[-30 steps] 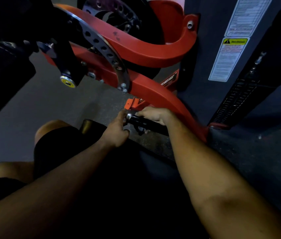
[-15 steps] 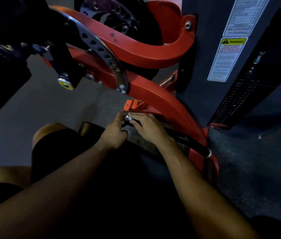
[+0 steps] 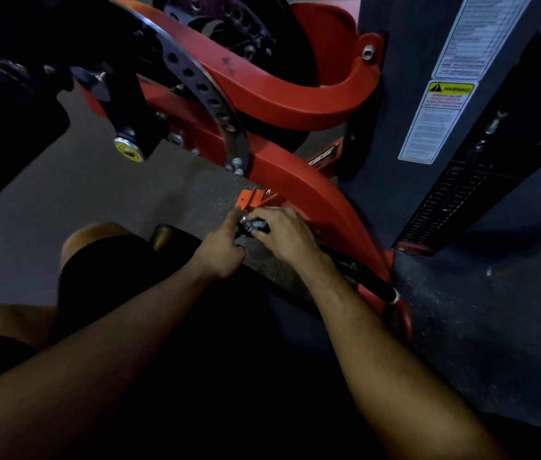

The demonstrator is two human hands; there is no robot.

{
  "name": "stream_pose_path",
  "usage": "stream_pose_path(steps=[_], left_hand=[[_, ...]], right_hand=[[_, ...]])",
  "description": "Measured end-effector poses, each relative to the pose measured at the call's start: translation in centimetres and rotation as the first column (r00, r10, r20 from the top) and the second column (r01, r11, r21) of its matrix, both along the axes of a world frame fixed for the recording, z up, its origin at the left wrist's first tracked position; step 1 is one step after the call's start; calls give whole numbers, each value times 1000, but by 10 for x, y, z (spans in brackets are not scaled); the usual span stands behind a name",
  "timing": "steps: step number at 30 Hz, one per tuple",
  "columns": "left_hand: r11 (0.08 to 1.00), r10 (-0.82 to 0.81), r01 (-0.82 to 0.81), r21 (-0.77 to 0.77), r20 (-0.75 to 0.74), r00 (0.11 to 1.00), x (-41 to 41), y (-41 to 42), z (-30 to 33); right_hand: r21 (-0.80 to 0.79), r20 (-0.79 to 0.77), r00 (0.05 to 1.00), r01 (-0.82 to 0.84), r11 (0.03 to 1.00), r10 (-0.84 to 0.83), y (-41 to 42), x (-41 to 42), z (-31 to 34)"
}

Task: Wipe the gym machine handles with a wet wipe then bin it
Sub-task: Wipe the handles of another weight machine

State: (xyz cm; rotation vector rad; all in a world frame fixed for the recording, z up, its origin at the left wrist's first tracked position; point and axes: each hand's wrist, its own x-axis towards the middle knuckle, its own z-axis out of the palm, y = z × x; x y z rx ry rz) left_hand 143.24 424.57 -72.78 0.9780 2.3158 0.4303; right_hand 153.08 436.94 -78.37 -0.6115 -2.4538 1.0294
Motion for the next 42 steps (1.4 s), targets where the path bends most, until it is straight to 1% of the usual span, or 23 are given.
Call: stream_pose_path(steps=[2, 4, 5, 6, 8, 10, 12, 13, 15, 17, 19, 20, 21, 24, 26, 29, 31, 33, 35, 36, 39, 42], left_hand=[[1000, -4, 4, 1, 2, 1000, 0, -1, 0], [1000, 2, -2, 1, 0, 1000, 2, -1, 1], [1000, -5, 5, -1, -6, 1000, 3, 0, 2], [1000, -14, 14, -11, -14, 1000, 4, 2, 3], [1000, -8, 8, 5, -7, 1000, 7, 5, 8], [999, 6, -7, 33, 17, 1000, 8, 8, 11], [998, 25, -28, 63, 42, 999, 11, 9, 14], [997, 33, -36, 72, 52, 998, 12, 9, 13], [996, 32, -37, 80, 63, 998, 13, 8, 14], [994, 33, -41, 103, 71, 997, 12, 8, 12], [987, 60, -74, 140, 98, 993, 9, 10, 8], [985, 75, -90, 148, 110, 991, 8, 10, 5], [982, 84, -101, 159, 115, 990, 7, 12, 3], [977, 120, -141, 161, 136, 984, 4, 14, 0], [974, 122, -145, 173, 136, 983, 3, 15, -1], [987, 19, -34, 159, 92, 996, 5, 15, -5], [993, -71, 67, 102, 42, 997, 8, 15, -12], [984, -164, 168, 61, -76, 984, 12, 19, -14], [957, -273, 288, 42, -216, 937, 16, 25, -12], [941, -320, 338, 25, -261, 911, 17, 26, -11], [874, -482, 474, -101, -294, 825, 21, 26, -22], [841, -541, 525, -135, -266, 798, 25, 29, -26]], right_hand=[[30, -39, 999, 16, 999, -15, -8, 0, -1], [131, -96, 995, 20, 991, -7, -14, 2, -7], [193, -99, 995, 13, 981, 6, -15, 4, -11], [248, -80, 996, -12, 969, 32, -14, 5, -15], [359, 6, 994, -108, 927, 113, -6, 5, -14], [414, 122, 979, -198, 889, 161, 2, 7, -4], [423, 187, 965, -250, 871, 187, 5, 16, 4], [442, 165, 970, -235, 866, 179, 7, 23, 4], [429, 97, 986, -166, 888, 138, 9, 35, 4], [380, 81, 995, -76, 922, 49, 4, 32, 7], [404, 165, 986, -37, 914, -33, -1, 16, 10], [410, 208, 977, -54, 910, -36, -6, 10, 9], [408, 212, 977, -68, 911, -22, -10, 8, 8], [436, 126, 990, -105, 894, 55, -13, 20, 4], [455, 141, 987, -139, 880, 83, -11, 33, 3], [485, 161, 983, -152, 861, 82, -5, 40, 6], [464, 172, 982, -153, 872, 81, -1, 43, 4], [444, 182, 980, -152, 883, 77, -1, 51, 3], [445, 160, 986, -109, 889, 41, 0, 62, 1], [442, 152, 988, -92, 892, 27, 0, 66, 1], [397, 140, 989, -16, 918, -44, 0, 92, -14], [329, 81, 985, 118, 937, -153, 1, 126, -25]])
